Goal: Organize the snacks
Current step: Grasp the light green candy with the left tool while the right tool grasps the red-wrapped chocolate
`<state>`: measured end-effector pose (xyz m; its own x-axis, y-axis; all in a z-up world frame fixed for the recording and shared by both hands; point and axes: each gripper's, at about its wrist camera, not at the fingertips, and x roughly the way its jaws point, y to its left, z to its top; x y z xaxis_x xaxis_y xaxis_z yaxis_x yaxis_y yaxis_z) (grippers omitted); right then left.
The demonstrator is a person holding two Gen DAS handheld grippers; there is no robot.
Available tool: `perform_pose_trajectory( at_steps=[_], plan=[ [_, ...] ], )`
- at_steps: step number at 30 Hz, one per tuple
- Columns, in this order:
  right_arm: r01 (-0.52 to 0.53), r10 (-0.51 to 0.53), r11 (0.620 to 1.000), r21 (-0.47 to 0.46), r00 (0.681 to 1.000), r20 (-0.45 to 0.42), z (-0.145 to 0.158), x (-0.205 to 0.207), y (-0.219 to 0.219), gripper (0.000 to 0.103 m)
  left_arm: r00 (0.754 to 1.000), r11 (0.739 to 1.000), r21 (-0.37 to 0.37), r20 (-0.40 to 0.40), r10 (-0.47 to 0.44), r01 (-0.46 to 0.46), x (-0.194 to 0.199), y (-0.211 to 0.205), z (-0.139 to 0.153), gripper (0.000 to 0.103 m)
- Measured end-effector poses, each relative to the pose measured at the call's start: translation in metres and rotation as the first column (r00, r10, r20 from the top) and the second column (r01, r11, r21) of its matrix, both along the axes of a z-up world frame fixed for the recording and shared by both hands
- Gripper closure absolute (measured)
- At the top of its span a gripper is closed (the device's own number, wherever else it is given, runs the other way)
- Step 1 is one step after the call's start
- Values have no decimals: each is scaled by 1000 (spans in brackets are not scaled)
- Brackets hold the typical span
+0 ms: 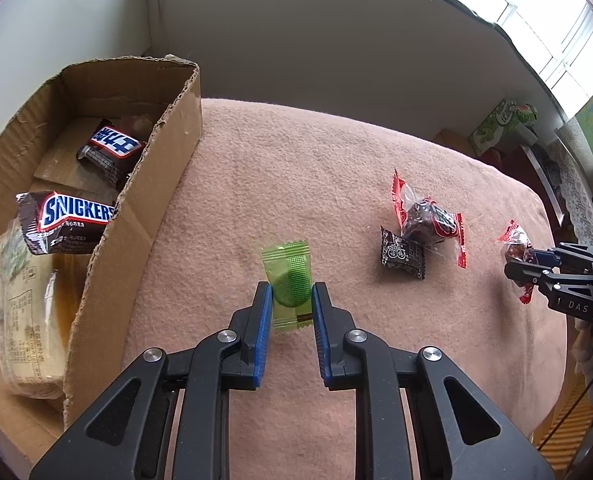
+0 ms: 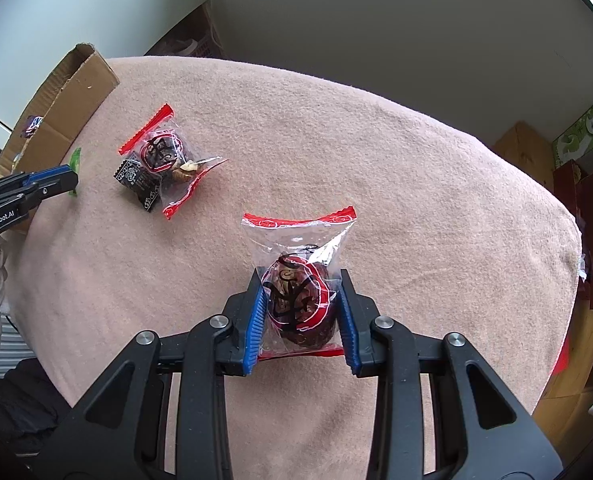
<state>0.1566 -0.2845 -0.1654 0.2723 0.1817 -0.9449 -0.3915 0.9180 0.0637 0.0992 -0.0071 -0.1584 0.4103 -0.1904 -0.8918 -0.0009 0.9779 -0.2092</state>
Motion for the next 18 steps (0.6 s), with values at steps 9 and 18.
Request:
perform_pose_trajectory(
  at_steps=[9,18],
  plan=[
    [-39,38,999,24,997,61,37,-9,13,69,1000,1000,-26,25,0,1,-6,5,23,85],
    [-126,119,990,56,987,109,69,-4,66,69,997,998,-49,71,44,-41,-20,37,48,85]
  ],
)
